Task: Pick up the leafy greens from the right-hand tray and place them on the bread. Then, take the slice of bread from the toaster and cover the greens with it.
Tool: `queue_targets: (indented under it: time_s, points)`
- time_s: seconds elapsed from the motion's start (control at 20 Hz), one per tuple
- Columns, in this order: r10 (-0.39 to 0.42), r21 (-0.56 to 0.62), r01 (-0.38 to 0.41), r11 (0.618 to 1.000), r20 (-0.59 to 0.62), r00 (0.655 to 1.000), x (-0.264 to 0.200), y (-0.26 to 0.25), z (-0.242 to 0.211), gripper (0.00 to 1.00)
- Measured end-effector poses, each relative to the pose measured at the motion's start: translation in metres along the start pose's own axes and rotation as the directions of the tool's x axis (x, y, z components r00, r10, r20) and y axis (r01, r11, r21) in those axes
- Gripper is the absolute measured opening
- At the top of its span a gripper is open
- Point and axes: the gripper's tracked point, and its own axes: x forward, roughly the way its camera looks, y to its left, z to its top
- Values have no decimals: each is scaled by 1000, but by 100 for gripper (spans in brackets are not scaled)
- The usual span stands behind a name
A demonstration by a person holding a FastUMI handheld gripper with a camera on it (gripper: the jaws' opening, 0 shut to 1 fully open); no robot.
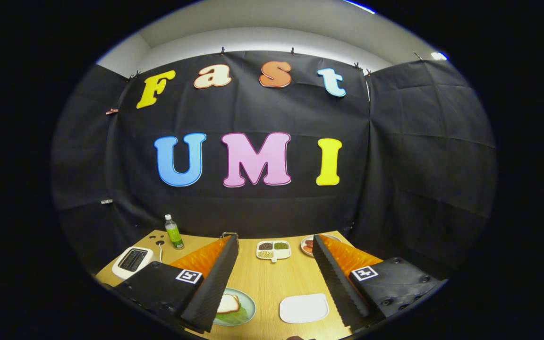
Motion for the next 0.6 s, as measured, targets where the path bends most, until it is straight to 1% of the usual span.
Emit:
queue_targets:
  time_s: [0.1,0.25,0.45,0.6]
  points:
    - [5,0,-5,1000,6,1000,-12,3,2,98]
    - [-11,-28,12,1000,4,1000,-22,-3,-2,98]
    - [-22,-41,21,999,-23,999,-23,-7,-10,98]
    - [-27,-34,26,999,-22,999,-19,-9,-11,98]
